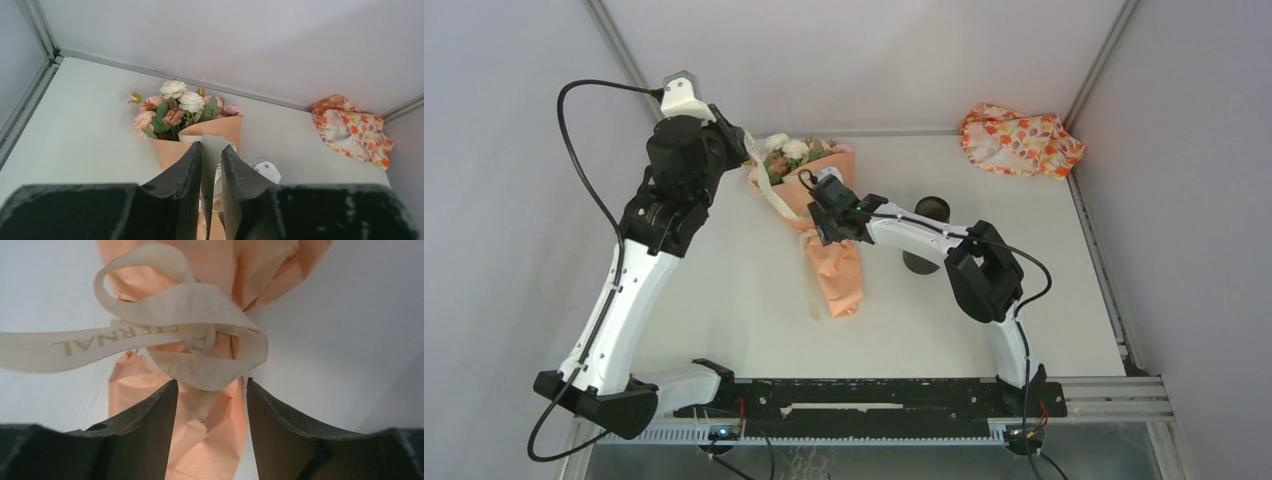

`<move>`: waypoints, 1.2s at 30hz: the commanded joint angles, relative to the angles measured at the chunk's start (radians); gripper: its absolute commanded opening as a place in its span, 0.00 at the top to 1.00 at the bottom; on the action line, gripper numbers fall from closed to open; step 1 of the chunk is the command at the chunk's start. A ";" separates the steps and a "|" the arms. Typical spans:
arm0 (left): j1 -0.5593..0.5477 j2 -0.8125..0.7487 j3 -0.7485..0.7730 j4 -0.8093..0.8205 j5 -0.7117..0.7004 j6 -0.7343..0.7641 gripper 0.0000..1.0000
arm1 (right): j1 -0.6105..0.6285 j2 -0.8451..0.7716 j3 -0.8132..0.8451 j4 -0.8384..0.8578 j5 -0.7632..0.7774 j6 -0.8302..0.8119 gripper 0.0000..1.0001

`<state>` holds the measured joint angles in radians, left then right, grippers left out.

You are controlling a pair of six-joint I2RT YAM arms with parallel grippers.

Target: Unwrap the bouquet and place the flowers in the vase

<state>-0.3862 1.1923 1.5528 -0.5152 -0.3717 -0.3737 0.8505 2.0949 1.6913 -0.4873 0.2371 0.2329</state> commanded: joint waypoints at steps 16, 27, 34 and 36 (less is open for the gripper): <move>0.112 -0.107 -0.128 0.000 -0.046 -0.051 0.73 | -0.065 0.071 0.104 0.070 -0.052 -0.071 0.57; 0.223 -0.131 -0.181 -0.060 -0.085 -0.162 0.73 | -0.081 -0.105 0.016 0.089 0.010 -0.061 1.00; 0.293 -0.163 -0.237 -0.089 -0.143 -0.252 0.73 | -0.120 -0.312 -0.137 0.107 0.041 -0.030 1.00; 0.297 -0.175 -0.238 -0.110 -0.202 -0.261 0.74 | -0.137 -0.355 -0.161 0.102 0.054 -0.029 1.00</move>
<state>-0.1032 1.0660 1.3155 -0.6090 -0.4706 -0.5781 0.7502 1.8519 1.5597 -0.4343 0.2440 0.1780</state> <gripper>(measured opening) 0.266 0.007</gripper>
